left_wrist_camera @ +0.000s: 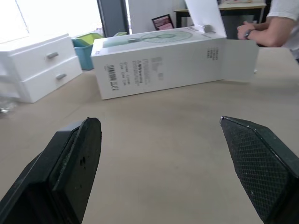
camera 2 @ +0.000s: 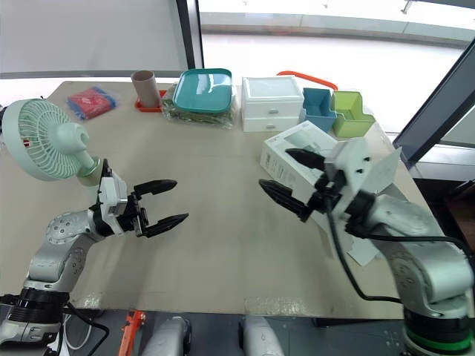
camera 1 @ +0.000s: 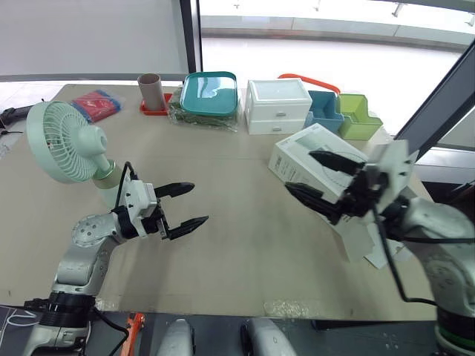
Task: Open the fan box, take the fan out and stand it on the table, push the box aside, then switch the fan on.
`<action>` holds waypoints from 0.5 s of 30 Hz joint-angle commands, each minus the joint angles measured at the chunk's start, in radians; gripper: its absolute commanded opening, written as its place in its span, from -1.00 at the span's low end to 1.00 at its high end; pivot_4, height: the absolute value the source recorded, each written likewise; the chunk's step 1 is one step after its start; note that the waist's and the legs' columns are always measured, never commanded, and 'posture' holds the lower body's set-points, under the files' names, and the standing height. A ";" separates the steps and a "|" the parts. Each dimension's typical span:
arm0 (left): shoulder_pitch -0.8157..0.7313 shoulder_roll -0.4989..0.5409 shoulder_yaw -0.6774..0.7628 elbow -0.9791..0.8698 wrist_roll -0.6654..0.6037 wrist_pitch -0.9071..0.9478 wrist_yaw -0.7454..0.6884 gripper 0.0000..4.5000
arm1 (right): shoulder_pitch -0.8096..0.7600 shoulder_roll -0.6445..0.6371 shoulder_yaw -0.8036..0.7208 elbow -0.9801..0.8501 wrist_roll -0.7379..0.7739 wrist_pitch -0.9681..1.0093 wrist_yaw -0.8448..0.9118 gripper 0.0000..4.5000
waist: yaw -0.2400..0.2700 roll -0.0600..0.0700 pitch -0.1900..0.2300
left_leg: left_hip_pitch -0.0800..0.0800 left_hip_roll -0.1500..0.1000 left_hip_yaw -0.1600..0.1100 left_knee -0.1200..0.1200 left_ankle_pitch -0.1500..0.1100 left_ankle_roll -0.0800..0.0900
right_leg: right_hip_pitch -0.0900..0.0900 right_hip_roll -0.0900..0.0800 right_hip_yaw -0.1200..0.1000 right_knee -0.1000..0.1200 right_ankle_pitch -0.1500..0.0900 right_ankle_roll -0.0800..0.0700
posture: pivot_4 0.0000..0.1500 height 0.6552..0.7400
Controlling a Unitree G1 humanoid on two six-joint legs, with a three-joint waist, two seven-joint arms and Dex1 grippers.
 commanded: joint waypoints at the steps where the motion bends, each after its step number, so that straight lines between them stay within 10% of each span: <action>1: 0.058 -0.008 0.025 -0.078 0.007 -0.022 0.052 1.00 | -0.006 0.056 0.125 0.033 -0.076 -0.067 0.007 0.98 | -0.001 0.000 0.000 | 0.000 0.000 0.000 0.000 0.000 0.000 | -0.001 0.000 0.000 0.000 0.000 0.000 | 1.00 1.00; 15: 0.448 -0.065 0.205 -0.681 -0.084 0.092 0.423 1.00 | -0.213 0.237 0.306 0.422 -0.204 -0.238 0.144 0.98 | -0.012 0.000 0.000 | 0.000 0.002 0.001 0.000 0.000 0.000 | -0.001 0.001 0.001 0.000 0.001 -0.001 | 1.00 1.00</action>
